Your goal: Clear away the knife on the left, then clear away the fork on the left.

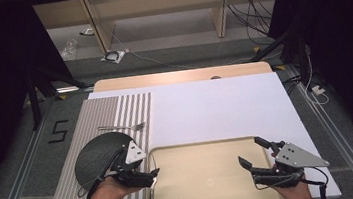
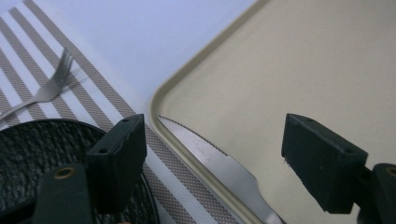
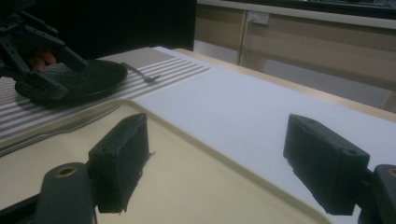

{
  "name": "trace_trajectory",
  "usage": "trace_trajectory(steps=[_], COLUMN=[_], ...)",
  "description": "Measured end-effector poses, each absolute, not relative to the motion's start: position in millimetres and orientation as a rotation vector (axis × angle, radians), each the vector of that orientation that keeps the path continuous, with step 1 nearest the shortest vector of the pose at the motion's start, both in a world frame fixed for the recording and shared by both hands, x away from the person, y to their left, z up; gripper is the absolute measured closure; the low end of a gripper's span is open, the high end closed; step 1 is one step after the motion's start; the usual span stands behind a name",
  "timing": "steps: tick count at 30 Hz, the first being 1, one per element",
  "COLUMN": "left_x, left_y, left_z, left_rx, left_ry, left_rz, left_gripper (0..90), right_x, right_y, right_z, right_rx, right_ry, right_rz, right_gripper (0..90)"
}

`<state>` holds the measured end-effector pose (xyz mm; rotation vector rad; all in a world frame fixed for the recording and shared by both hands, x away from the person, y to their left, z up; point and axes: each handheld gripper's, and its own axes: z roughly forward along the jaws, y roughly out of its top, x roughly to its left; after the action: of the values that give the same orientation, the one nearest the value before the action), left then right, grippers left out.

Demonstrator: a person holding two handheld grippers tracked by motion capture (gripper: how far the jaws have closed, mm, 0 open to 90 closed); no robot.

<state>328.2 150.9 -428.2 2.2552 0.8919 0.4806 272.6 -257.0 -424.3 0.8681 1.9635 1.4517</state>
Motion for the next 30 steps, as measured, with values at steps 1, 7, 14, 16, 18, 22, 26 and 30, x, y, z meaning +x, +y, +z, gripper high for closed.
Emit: trace_trajectory(steps=[1, 7, 14, 16, 18, 22, 26, 30], left_x=[328, 332, 338, 340, 343, 347, 348, 353], left_y=[151, 158, 171, 176, 185, 194, 198, 202], left_z=[-428, -427, -426, -426, -425, -425, -427, -428], left_rx=[2.255, 2.227, 2.191, 2.18, 2.167, 2.142, 2.138, 2.147], left_ry=[0.892, 0.926, 0.969, 0.986, 1.013, 1.051, 1.065, 1.067], left_rz=[0.481, 0.574, 0.627, 0.643, 0.678, 0.692, 0.696, 0.703], left_gripper=[21.9, 21.8, 21.6, 21.6, 21.6, 21.6, 21.5, 22.3], right_x=[273, 273, 272, 272, 271, 271, 271, 271], right_y=[-257, -259, -259, -258, -258, -258, -258, -258], right_z=[-424, -424, -424, -424, -424, -424, -424, -424], right_rx=[0.868, 0.873, 0.88, 0.877, 0.874, 0.873, 0.871, 0.87], right_ry=[1.963, 1.958, 1.956, 1.955, 1.958, 1.955, 1.957, 1.961], right_rz=[1.452, 1.455, 1.452, 1.453, 1.45, 1.452, 1.451, 1.45], right_gripper=[23.0, 23.1, 23.0, 23.1, 23.1, 23.0, 23.1, 23.1])
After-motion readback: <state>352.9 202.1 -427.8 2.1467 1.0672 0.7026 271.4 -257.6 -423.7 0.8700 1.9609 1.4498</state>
